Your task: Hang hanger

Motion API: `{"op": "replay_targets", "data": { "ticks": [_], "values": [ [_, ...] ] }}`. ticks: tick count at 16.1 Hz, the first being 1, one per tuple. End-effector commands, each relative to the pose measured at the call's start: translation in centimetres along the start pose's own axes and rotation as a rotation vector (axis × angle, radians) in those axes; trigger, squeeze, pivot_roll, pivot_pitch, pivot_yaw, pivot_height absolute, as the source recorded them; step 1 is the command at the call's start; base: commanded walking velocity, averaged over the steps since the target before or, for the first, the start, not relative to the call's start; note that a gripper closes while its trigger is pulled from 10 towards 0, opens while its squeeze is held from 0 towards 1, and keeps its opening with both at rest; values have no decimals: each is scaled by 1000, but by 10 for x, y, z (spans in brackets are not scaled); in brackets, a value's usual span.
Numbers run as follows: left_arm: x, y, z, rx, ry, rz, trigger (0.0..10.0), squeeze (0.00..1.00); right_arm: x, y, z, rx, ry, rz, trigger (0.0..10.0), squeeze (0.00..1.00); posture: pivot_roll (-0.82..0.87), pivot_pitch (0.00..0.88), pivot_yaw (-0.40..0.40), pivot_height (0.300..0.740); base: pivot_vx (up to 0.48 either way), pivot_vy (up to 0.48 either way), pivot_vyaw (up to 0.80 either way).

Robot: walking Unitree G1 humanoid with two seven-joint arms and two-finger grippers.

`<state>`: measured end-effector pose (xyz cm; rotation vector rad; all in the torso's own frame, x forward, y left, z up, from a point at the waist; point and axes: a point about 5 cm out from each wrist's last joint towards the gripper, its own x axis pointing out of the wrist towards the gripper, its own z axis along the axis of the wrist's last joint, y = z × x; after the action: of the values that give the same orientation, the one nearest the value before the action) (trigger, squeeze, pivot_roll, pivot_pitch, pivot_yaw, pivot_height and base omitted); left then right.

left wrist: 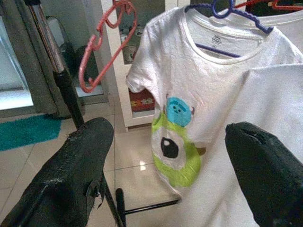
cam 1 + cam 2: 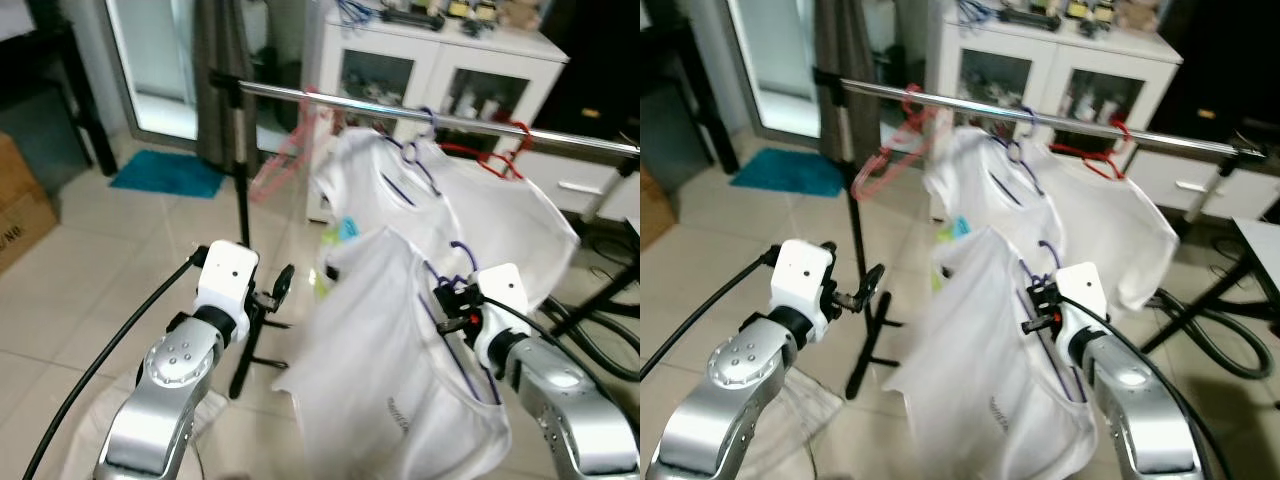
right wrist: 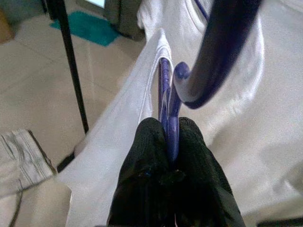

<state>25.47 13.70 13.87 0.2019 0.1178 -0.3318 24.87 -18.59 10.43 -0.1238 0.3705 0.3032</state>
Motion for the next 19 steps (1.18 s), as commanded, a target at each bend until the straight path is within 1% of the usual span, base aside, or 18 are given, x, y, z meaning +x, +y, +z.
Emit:
{"op": "replay_targets", "data": {
  "ticks": [1,2,3,4,5,6,7,8,11,12,13,14,15,16,17,18,19],
  "values": [
    [0,3,-1,13,6,8,10000,0,1,0,8,-17,-26,-6,10000,0,91,0,-83,740,0,-345,0],
    [0,5,-1,6,11,-5,10000,0,1,1,12,-27,-40,14,10000,0,86,0,-66,740,0,0,0],
    [0,4,-3,19,23,-30,10000,0,0,1,15,-25,-61,23,10000,0,86,0,-66,740,0,0,0],
    [2,0,-3,-5,10,-99,10000,0,-2,0,17,-17,-86,51,10000,0,80,0,-48,740,0,0,0],
    [3,-7,0,-39,-4,-193,10000,1000,-4,0,20,-27,-106,83,10000,0,80,0,-48,740,0,0,0],
    [7,-11,3,-36,-20,-264,10000,1000,-4,1,26,-36,-132,109,10000,0,76,0,-26,740,0,0,0],
    [13,-12,5,-28,-32,-300,10000,1000,-4,3,32,-40,-159,130,10000,0,74,0,-24,740,0,0,0],
    [25,-13,7,-44,-41,-350,10000,1000,-3,6,40,-25,-187,143,10000,0,72,0,-28,740,0,0,0],
    [41,-19,11,-76,-49,-428,10000,1000,-1,10,50,-6,-211,148,10000,0,62,0,-30,740,0,0,0],
    [51,-25,14,-103,-56,-468,10000,1000,1,15,56,-5,-219,152,10000,0,62,0,-30,740,0,0,0],
    [63,-35,18,-119,-64,-519,10000,1000,3,21,66,-10,-248,169,10000,0,45,0,-27,740,0,0,0],
    [70,-39,18,-98,-71,-530,10000,1000,3,24,71,-12,-260,179,10000,0,40,0,-25,740,0,0,0],
    [73,-40,19,-90,-79,-535,10000,965,3,24,73,-13,-262,184,10000,0,39,0,-25,740,0,0,0],
    [75,-44,22,-114,-101,-559,10000,333,3,26,74,-20,-263,189,10000,0,39,0,-25,740,0,0,0],
    [77,-50,27,-126,-123,-601,10000,0,3,27,75,-24,-262,190,10000,0,39,0,-26,740,0,0,0],
    [78,-53,28,-125,-131,-624,10000,0,3,27,76,-24,-258,190,10000,0,39,0,-26,740,0,0,0],
    [81,-54,28,-112,-128,-617,10000,0,4,28,76,-25,-257,191,10000,0,39,0,-26,740,0,0,0]
  ]
}}
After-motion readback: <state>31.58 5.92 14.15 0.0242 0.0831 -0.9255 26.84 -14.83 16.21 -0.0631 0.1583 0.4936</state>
